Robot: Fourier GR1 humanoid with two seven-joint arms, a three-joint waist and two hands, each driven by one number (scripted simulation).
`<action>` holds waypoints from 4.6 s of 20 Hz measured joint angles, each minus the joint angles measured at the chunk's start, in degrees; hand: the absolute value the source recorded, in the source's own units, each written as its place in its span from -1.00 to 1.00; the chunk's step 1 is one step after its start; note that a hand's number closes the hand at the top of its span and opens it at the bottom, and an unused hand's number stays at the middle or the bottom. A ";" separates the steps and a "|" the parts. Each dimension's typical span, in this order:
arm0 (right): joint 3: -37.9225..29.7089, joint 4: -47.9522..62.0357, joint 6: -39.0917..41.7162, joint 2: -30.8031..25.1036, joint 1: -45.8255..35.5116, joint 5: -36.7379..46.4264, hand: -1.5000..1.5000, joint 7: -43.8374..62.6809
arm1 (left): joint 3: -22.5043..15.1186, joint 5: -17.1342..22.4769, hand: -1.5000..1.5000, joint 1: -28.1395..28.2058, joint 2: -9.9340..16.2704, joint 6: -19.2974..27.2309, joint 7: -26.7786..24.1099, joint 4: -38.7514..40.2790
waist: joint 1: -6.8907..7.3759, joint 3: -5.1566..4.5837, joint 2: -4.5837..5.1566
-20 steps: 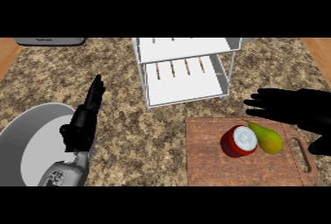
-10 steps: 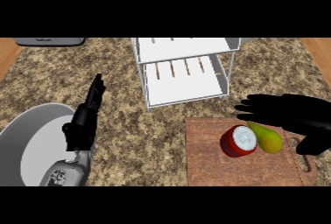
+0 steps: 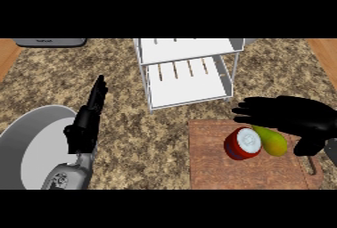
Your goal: Pick the can from the cutting board and place it in the tiered basket
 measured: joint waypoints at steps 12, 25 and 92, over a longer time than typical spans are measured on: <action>2.50 1.09 0.44 5.11 0.45 4.33 -1.00 2.39 | 1.60 -0.74 0.00 -0.83 -0.74 -1.12 0.60 0.37 | -0.04 -0.01 -0.02; 2.73 3.66 0.03 10.15 2.45 8.78 -1.00 1.77 | 1.76 -2.08 0.00 0.36 -2.23 -2.00 0.40 -0.76 | -0.13 0.01 -0.03; -5.00 10.86 -3.92 43.48 -49.59 5.59 1.00 102.62 | 3.79 -2.61 0.00 -1.15 -2.98 -4.50 0.18 0.48 | 1.23 -0.10 -0.01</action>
